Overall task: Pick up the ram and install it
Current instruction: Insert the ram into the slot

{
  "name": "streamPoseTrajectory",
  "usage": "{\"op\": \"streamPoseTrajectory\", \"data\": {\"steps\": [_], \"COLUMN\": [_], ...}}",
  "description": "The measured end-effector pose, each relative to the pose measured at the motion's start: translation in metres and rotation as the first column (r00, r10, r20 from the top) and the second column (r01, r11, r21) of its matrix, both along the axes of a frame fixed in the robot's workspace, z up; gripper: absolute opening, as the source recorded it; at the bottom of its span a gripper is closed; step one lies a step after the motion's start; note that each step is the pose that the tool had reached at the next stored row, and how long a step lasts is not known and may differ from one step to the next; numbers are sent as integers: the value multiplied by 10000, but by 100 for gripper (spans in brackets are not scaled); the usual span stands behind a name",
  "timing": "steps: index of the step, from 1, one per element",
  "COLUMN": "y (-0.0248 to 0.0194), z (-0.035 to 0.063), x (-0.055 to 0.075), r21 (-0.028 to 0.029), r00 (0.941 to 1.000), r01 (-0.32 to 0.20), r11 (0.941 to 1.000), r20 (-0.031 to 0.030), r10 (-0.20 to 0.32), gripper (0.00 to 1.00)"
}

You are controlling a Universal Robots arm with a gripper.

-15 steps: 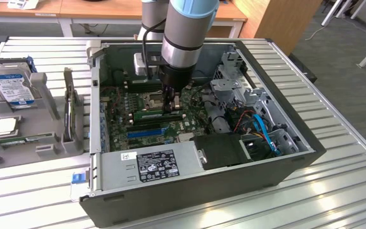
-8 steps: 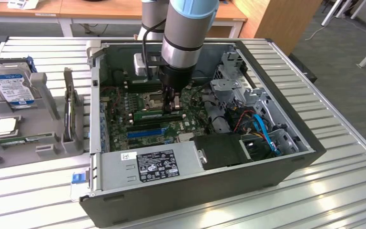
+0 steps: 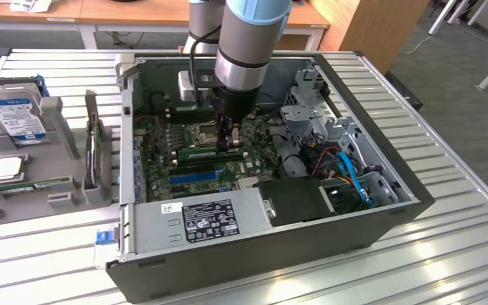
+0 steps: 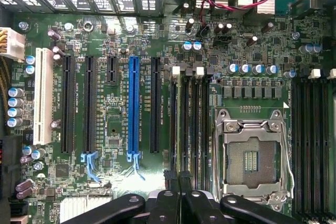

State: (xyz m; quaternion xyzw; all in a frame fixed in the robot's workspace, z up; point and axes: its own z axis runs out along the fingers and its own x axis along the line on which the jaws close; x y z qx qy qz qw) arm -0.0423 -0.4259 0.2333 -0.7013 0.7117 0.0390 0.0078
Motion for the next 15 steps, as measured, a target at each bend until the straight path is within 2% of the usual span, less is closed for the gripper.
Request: {"op": "streamPoseTrajectory", "data": {"steps": [15], "y": [0], "z": [-6], "x": [-7], "r21": [-1], "r00": [10000], "r01": [1], "r11": [10000], "r20": [-2], "r10": [-1], "gripper": [12]}}
